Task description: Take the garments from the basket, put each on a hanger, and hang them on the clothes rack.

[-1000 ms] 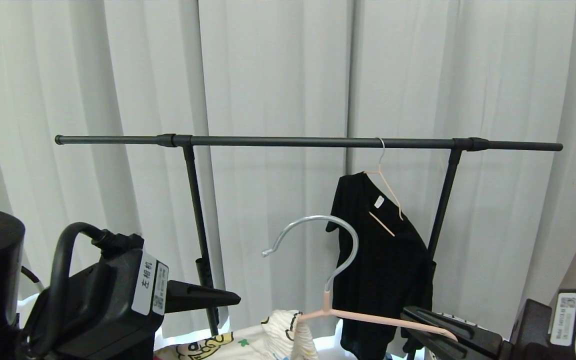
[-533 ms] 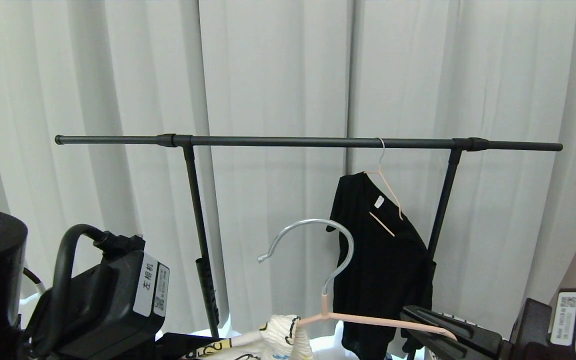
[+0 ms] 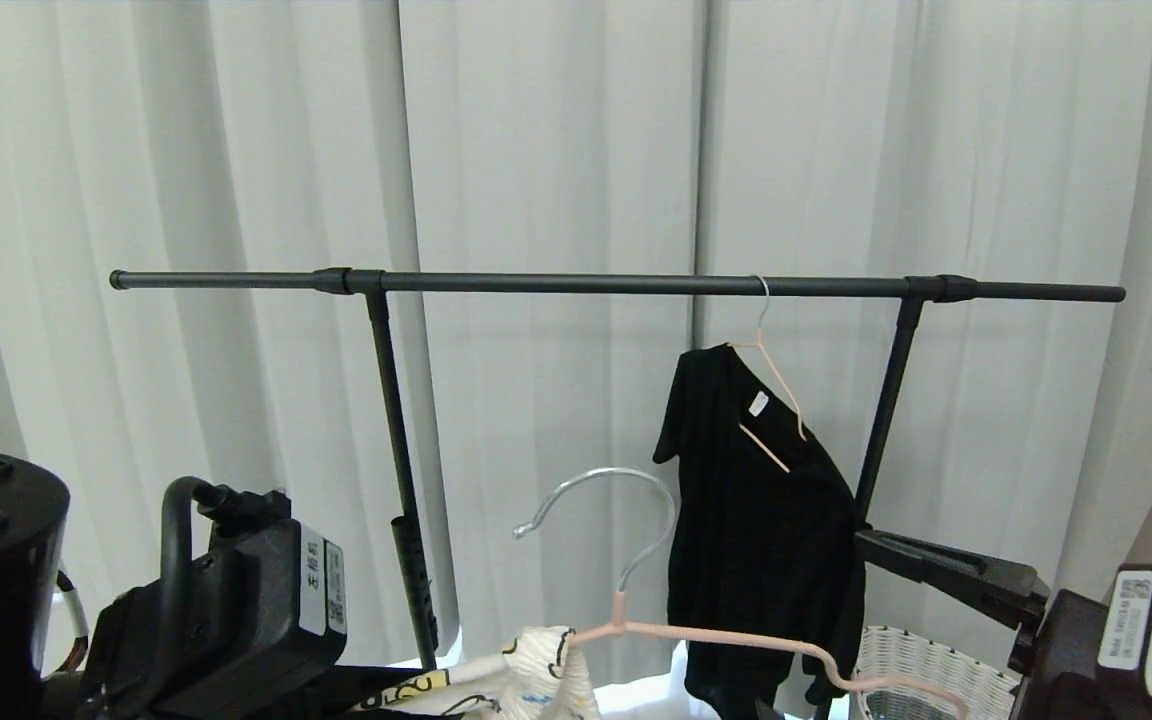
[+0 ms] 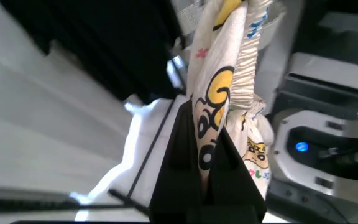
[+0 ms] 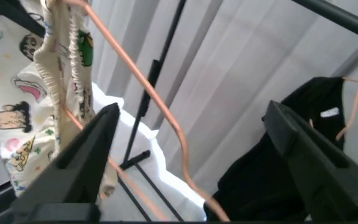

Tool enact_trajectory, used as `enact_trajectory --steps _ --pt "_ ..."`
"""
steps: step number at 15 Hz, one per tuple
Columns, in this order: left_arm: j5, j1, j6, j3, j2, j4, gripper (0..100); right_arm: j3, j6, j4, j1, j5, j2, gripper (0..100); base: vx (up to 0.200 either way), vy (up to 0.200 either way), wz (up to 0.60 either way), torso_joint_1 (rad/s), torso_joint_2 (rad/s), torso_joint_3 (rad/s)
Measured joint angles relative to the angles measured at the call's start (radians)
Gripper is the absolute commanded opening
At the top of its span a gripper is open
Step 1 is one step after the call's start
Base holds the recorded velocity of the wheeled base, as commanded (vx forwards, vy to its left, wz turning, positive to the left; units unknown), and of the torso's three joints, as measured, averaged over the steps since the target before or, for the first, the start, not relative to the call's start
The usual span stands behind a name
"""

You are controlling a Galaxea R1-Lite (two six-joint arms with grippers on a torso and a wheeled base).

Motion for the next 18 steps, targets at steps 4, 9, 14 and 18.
enact_trajectory --steps 4,9,14,18 --pt "0.161 0.027 -0.001 0.046 -0.026 -0.001 0 0.023 0.008 0.014 -0.043 0.005 -0.008 100 0.0 0.0 0.0 0.0 0.0 0.0" --pt "0.21 0.085 -0.021 -0.025 -0.03 -0.053 0 0.083 0.216 0.034 -0.069 0.004 0.009 100 0.0 0.0 0.0 0.0 0.0 0.0" --pt "0.221 0.102 -0.044 -0.139 -0.031 -0.057 0 -0.042 0.438 0.081 -0.071 0.005 0.125 100 0.0 0.0 0.0 0.0 0.0 0.0" --pt "0.22 0.101 -0.084 -0.172 -0.039 -0.056 0 -0.192 0.483 0.083 -0.086 0.018 0.29 100 0.0 0.0 0.0 0.0 0.0 0.0"
